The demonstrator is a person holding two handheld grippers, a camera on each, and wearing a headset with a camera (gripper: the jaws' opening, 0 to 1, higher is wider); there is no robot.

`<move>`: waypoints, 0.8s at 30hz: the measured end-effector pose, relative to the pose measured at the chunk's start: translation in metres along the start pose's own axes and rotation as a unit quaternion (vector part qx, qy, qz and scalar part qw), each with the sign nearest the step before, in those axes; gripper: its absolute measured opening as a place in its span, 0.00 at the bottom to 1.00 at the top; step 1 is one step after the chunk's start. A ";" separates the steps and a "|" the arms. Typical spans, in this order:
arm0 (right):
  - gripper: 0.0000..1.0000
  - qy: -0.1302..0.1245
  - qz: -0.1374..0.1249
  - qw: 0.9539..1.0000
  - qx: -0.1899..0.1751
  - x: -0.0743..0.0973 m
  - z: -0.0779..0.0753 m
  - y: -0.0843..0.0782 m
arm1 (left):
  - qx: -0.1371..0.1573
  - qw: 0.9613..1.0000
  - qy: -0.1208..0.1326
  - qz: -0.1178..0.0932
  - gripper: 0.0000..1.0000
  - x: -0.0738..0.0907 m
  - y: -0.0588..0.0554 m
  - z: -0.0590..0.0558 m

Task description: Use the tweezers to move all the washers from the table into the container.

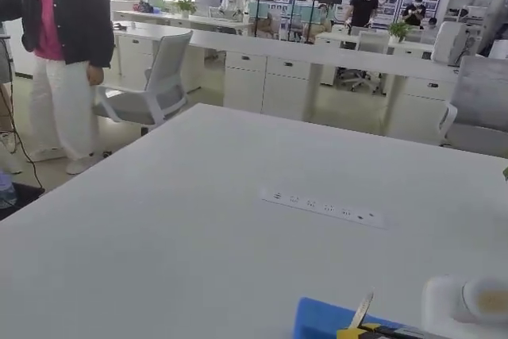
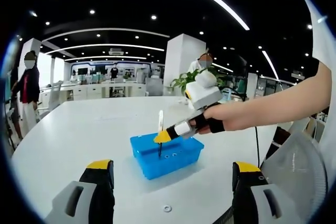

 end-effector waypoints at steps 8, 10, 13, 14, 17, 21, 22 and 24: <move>0.04 -0.001 0.009 0.999 0.047 -0.004 -0.001 -0.004 | -0.001 1.000 -0.001 0.002 0.95 0.000 0.000 0.000; 0.04 0.000 0.008 0.999 0.051 -0.004 -0.001 -0.005 | -0.001 1.000 -0.001 0.002 0.95 0.000 -0.001 0.000; 0.04 0.001 0.009 0.998 0.058 -0.005 0.000 -0.006 | -0.001 1.000 -0.001 0.003 0.95 0.000 -0.001 0.000; 0.04 0.001 0.009 0.998 0.060 -0.005 0.000 -0.007 | -0.001 1.000 -0.001 0.002 0.95 0.000 -0.001 0.000; 0.04 0.004 0.005 0.998 0.070 -0.005 0.000 -0.007 | -0.001 1.000 0.000 0.002 0.95 0.000 -0.001 0.001; 0.05 0.006 0.004 0.997 0.083 -0.004 0.001 -0.008 | -0.002 1.000 0.000 0.003 0.95 0.000 -0.001 0.000; 0.05 0.005 0.004 0.997 0.083 -0.004 0.001 -0.008 | -0.002 1.000 0.000 0.003 0.95 0.000 -0.001 0.000; 0.05 0.006 0.003 0.997 0.079 -0.004 0.000 -0.008 | -0.002 1.000 0.000 0.004 0.95 0.000 -0.001 0.000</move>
Point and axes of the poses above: the centre of the closed fingertips' face, and the gripper's own axes: x roughly backward along the fingers, z roughly to its left, y roughly out of its top, the point moved 10 cm from there along x, roughly backward along the fingers, and after that the axes turned 5 degrees about -x, right-handed, at the moved point
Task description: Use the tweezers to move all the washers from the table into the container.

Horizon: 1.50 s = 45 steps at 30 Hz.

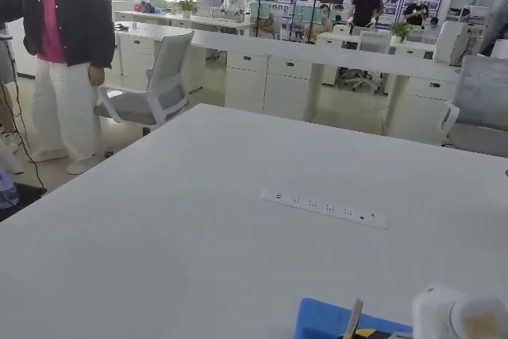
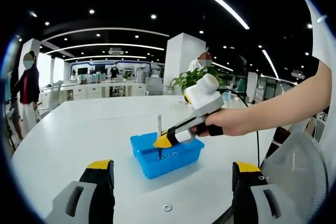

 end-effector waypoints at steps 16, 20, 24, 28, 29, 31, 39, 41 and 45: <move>0.04 0.013 -0.074 0.997 0.001 0.035 0.029 0.018 | -0.001 1.000 0.000 0.000 0.95 0.000 0.000 0.000; 0.04 0.042 -0.088 0.995 -0.011 0.045 0.045 0.020 | -0.001 1.000 -0.002 -0.001 0.95 0.000 0.001 -0.001; 0.04 0.078 -0.084 0.993 -0.021 0.046 0.061 0.014 | -0.001 1.000 -0.004 -0.005 0.95 0.000 0.001 -0.001; 0.04 0.107 -0.063 0.992 -0.021 0.039 0.074 0.002 | -0.002 1.000 -0.004 -0.004 0.95 0.001 0.001 -0.002; 0.04 0.112 -0.061 0.992 -0.023 0.037 0.077 0.000 | -0.003 1.000 -0.004 -0.003 0.95 0.001 0.001 -0.002; 0.04 0.123 -0.055 0.991 -0.029 0.032 0.081 -0.005 | -0.002 1.000 -0.004 -0.004 0.95 0.001 0.001 -0.002; 0.05 0.148 -0.026 0.988 -0.042 0.010 0.094 -0.026 | -0.003 1.000 -0.004 -0.006 0.95 0.001 0.002 -0.002; 0.05 0.154 -0.019 0.987 -0.046 0.005 0.098 -0.032 | -0.002 1.000 -0.004 -0.005 0.95 0.001 0.001 -0.002; 0.05 0.156 -0.005 0.987 -0.042 0.001 0.100 -0.039 | -0.004 1.000 -0.004 -0.004 0.95 0.001 0.001 -0.002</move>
Point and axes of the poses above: the centre of the closed fingertips' face, and the gripper's own axes: x roughly backward along the fingers, z roughly to its left, y roughly out of its top, the point moved 10 cm from there along x, roughly backward along the fingers, and after that the axes turned 5 degrees about -x, right-handed, at the moved point
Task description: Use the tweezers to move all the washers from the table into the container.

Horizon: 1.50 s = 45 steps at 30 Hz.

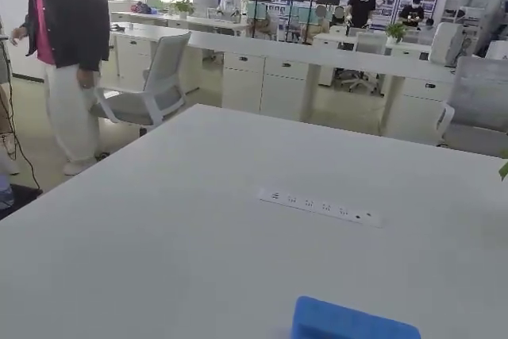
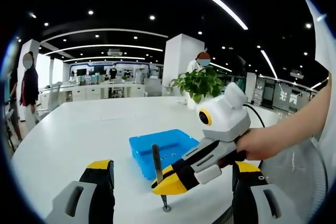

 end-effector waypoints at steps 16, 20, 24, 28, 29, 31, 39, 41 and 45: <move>0.05 0.011 0.004 0.999 0.036 -0.003 0.000 -0.007 | -0.002 1.000 -0.001 0.003 0.95 0.000 -0.001 0.001; 0.05 0.034 0.026 0.992 0.116 -0.002 0.008 -0.007 | -0.002 1.000 -0.003 0.001 0.95 -0.001 -0.001 0.000; 0.05 0.041 0.037 0.986 0.156 -0.002 0.014 -0.008 | -0.003 1.000 -0.005 -0.001 0.95 -0.001 0.000 0.000; 0.05 0.049 0.057 0.974 0.215 -0.005 0.018 -0.008 | -0.003 1.000 -0.008 -0.004 0.95 -0.001 0.001 -0.001; 0.04 0.050 0.068 0.967 0.239 -0.006 0.023 -0.008 | -0.002 1.000 -0.008 -0.004 0.95 -0.001 0.001 -0.001; 0.04 0.054 0.083 0.959 0.266 -0.007 0.027 -0.007 | -0.003 1.000 -0.007 -0.002 0.95 -0.001 0.000 -0.001; 0.03 0.047 0.070 0.971 0.223 -0.006 0.018 -0.003 | 0.002 1.000 -0.007 -0.009 0.95 0.000 0.002 -0.001; 0.03 0.044 0.066 0.974 0.213 -0.004 0.017 -0.003 | 0.003 1.000 -0.009 -0.009 0.95 0.000 0.002 -0.001; 0.03 0.036 0.061 0.980 0.188 0.000 0.014 -0.004 | 0.003 1.000 -0.009 -0.009 0.95 0.000 0.002 -0.001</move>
Point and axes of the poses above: the centre of the closed fingertips' face, and the gripper's own axes: x roughly backward along the fingers, z roughly to its left, y roughly out of its top, the point moved 10 cm from there along x, roughly backward along the fingers, and after that the axes turned 5 degrees about -x, right-handed, at the moved point
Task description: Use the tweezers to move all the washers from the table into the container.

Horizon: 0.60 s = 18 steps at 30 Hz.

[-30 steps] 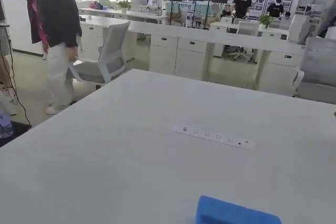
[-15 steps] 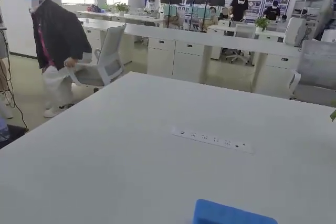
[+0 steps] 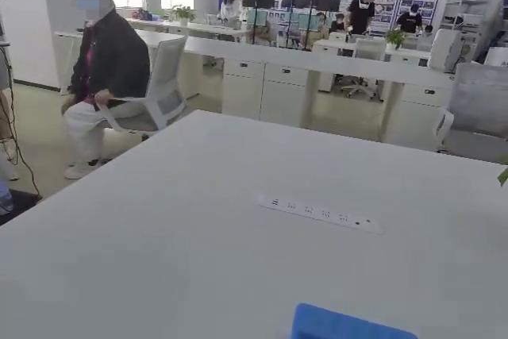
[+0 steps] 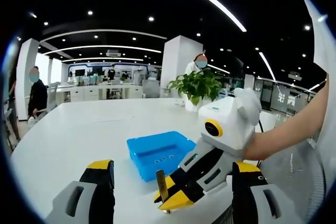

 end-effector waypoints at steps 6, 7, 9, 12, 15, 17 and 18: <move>0.03 -0.001 -0.015 1.000 -0.027 0.012 -0.005 0.000 | 0.000 1.000 0.001 0.001 0.95 0.000 0.000 0.000; 0.03 -0.001 -0.020 0.999 -0.038 0.015 -0.007 0.002 | 0.000 1.000 0.002 0.001 0.95 0.000 0.000 0.001; 0.03 -0.004 -0.034 0.998 -0.048 0.020 -0.009 0.005 | -0.001 1.000 0.002 0.001 0.95 0.000 0.000 0.001; 0.03 -0.006 -0.074 0.993 -0.090 0.030 -0.015 0.016 | 0.000 1.000 0.002 0.001 0.95 0.000 0.000 0.000; 0.03 -0.008 -0.101 0.989 -0.110 0.039 -0.022 0.026 | 0.000 1.000 0.001 0.001 0.95 0.000 0.000 0.000; 0.03 -0.014 -0.121 0.985 -0.120 0.046 -0.028 0.033 | -0.001 1.000 0.001 0.003 0.95 0.000 -0.001 0.000; 0.03 -0.018 -0.127 0.984 -0.123 0.048 -0.031 0.035 | -0.001 1.000 0.001 0.003 0.95 0.000 -0.001 0.000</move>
Point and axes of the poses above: the centre of the closed fingertips' face, and the gripper's own axes: x roughly backward along the fingers, z roughly to its left, y roughly out of its top, the point moved 10 cm from there along x, roughly backward along the fingers, and after that the axes turned 5 degrees about -x, right-handed, at the moved point
